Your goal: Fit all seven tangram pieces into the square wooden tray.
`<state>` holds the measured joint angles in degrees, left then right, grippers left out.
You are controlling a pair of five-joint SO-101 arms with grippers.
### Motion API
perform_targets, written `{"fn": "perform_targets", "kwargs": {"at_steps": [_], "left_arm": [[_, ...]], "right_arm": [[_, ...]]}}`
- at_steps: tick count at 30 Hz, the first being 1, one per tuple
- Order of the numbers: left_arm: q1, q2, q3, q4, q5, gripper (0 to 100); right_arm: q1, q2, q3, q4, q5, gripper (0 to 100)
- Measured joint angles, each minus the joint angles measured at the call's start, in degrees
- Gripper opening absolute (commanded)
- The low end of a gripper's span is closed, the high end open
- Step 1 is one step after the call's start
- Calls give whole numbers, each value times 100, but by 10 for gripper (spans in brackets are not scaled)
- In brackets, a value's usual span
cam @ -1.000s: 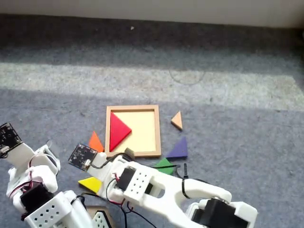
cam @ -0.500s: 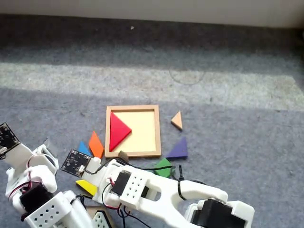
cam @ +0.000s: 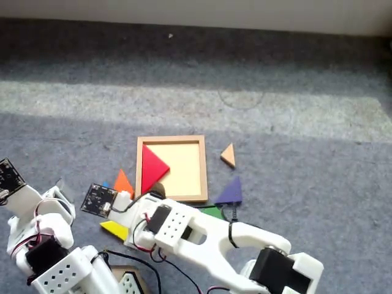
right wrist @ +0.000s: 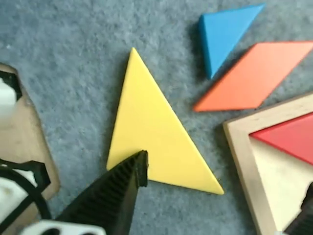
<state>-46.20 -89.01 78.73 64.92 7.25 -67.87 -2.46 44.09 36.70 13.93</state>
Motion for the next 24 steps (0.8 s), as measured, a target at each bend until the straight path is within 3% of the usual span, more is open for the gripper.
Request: {"fn": "perform_targets", "kwargs": {"at_steps": [13, 18, 24], "left_arm": [[0, -9, 9, 0, 0, 252], [0, -9, 9, 0, 0, 252], [-70, -9, 9, 0, 0, 252]], "right_arm": [[993, -237, 70, 1292, 949, 457], [1055, -1538, 114, 1556, 958, 457], [668, -2013, 387, 1090, 308, 457]]}}
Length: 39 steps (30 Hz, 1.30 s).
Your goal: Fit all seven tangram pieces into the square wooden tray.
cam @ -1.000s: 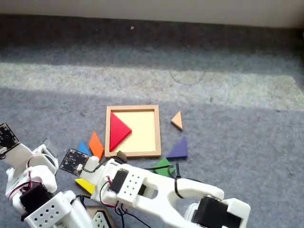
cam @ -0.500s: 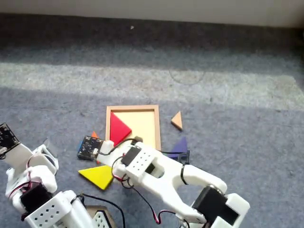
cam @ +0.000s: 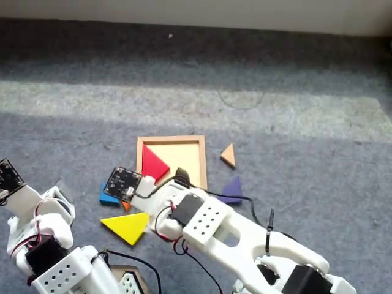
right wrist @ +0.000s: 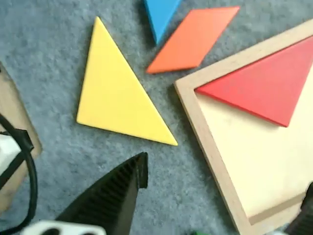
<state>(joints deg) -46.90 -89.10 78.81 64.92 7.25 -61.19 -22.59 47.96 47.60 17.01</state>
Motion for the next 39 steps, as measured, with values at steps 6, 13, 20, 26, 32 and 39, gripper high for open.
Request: {"fn": "perform_targets", "kwargs": {"at_steps": [6, 13, 20, 26, 32, 39], "left_arm": [[-651, 0, 0, -141, 281, 252], [-923, 0, 0, -229, 316, 252], [-1002, 9, 0, -281, 316, 252], [-1002, 9, 62, -501, 316, 252], [-1002, 18, 70, -545, 316, 252], [-1002, 26, 105, -545, 308, 252]], "right_arm": [[-756, 527, -26, -369, -387, 457], [-1231, 1837, -976, -492, -615, 457], [-1468, 2690, -1767, -492, -651, 457], [-1477, 2927, -1864, -536, -659, 457], [-1336, 3420, -2004, -545, -633, 454], [-1125, 3473, -2198, 114, -132, 312]]}}
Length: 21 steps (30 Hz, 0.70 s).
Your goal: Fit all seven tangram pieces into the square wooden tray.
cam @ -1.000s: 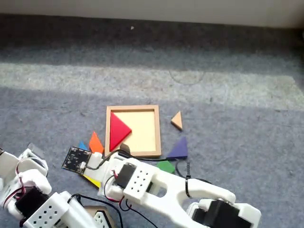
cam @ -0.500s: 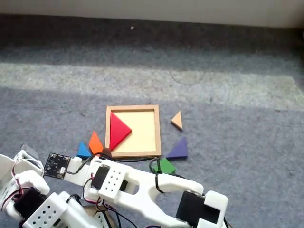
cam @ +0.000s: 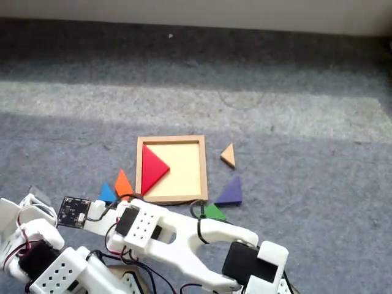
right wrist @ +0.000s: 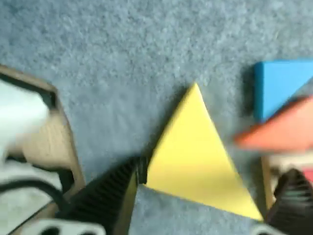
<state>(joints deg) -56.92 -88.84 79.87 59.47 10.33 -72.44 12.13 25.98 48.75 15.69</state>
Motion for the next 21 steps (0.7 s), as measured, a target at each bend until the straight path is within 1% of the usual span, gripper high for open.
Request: {"fn": "perform_targets", "kwargs": {"at_steps": [9, 13, 17, 21], "left_arm": [[44, -18, 0, 9, 9, 252], [44, -18, 0, 9, 9, 252], [44, -18, 0, 9, 9, 252], [44, -18, 0, 9, 9, 252]], "right_arm": [[448, 79, -26, 721, 484, 307], [571, 62, -35, 985, 536, 307], [668, -255, 0, 1301, 536, 307], [941, -985, 422, 1538, 536, 307]]}}
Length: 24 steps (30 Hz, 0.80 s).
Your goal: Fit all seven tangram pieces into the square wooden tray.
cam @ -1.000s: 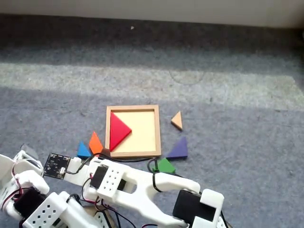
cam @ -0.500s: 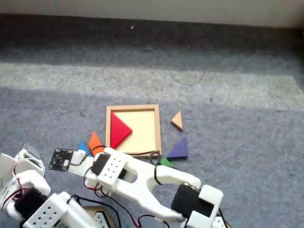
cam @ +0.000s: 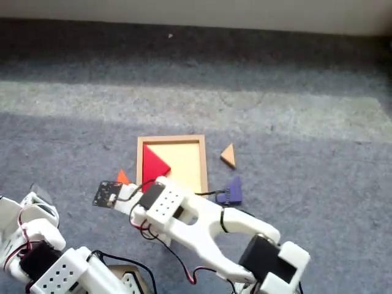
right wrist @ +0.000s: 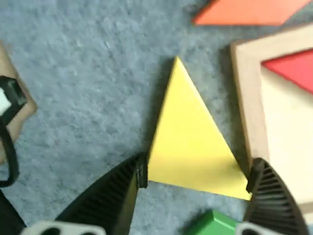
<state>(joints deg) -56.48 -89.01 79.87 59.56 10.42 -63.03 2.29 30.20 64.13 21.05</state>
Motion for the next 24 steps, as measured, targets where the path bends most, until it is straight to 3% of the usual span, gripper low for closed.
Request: {"fn": "perform_targets", "kwargs": {"at_steps": [11, 16, 24], "left_arm": [[0, 0, 0, 0, 0, 252], [0, 0, 0, 0, 0, 252], [0, 0, 0, 0, 0, 252]], "right_arm": [[1081, -1899, 897, 79, 281, 307], [888, -2075, 1187, 44, 114, 307], [62, -2075, 1600, -923, -510, 307]]}}
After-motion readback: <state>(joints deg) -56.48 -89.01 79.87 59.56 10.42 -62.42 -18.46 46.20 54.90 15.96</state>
